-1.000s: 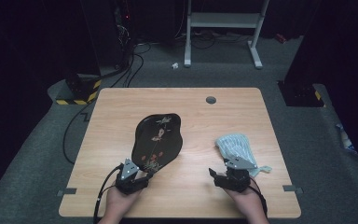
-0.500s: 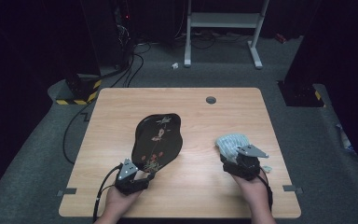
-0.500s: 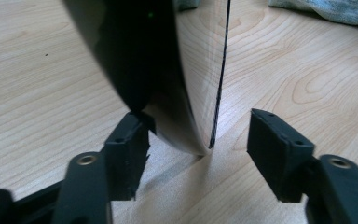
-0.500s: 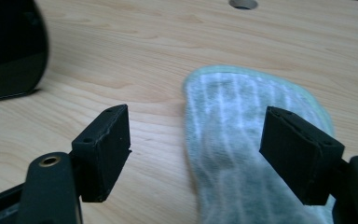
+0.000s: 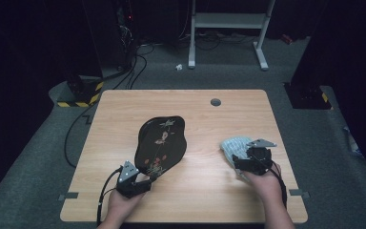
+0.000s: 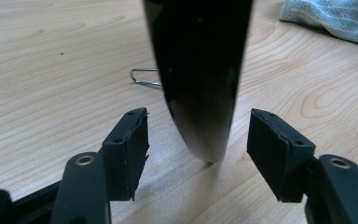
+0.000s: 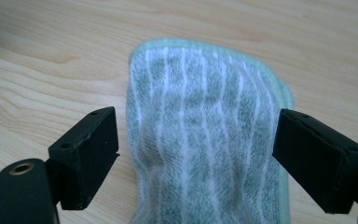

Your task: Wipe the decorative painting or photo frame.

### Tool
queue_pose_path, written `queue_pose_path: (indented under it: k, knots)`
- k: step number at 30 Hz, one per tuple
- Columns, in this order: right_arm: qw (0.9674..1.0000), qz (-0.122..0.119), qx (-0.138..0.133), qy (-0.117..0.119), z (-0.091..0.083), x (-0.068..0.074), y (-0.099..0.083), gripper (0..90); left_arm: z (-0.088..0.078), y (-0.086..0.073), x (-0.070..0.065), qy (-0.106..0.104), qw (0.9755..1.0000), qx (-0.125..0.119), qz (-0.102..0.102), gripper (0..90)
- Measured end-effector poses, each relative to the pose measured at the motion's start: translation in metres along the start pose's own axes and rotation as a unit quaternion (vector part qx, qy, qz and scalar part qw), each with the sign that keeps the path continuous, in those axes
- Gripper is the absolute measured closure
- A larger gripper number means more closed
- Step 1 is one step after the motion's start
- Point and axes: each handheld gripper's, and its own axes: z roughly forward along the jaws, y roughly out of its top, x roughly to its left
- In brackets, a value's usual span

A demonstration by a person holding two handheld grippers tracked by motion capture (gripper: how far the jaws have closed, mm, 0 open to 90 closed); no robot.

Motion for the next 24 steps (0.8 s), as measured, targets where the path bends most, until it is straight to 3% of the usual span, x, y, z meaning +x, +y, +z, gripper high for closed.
queue_pose_path:
  k: [7, 13, 17, 20, 24]
  knots:
    - [0.9994, 0.016, 0.029, 0.004, 0.005, -0.008, -0.013, 23.1, 0.001, 0.001, -0.001, -0.001, 0.9999, 0.007, 0.010, 38.5]
    - [0.9979, 0.004, 0.063, 0.011, 0.010, -0.001, -0.018, 27.2, 0.000, 0.000, -0.002, -0.002, 0.9999, 0.004, 0.014, 38.9]
    - [0.9963, -0.023, 0.082, -0.010, 0.015, 0.006, -0.019, 31.1, 0.001, 0.000, -0.001, -0.002, 0.9999, 0.007, 0.012, 38.9]
    - [0.9956, -0.022, 0.089, -0.019, 0.016, 0.007, -0.020, 35.3, 0.001, 0.000, -0.001, -0.002, 0.9999, 0.007, 0.012, 38.9]
    - [0.9950, -0.030, 0.091, -0.030, 0.016, 0.008, -0.020, 50.6, 0.001, 0.001, -0.002, -0.002, 0.9999, 0.008, 0.015, 39.0]
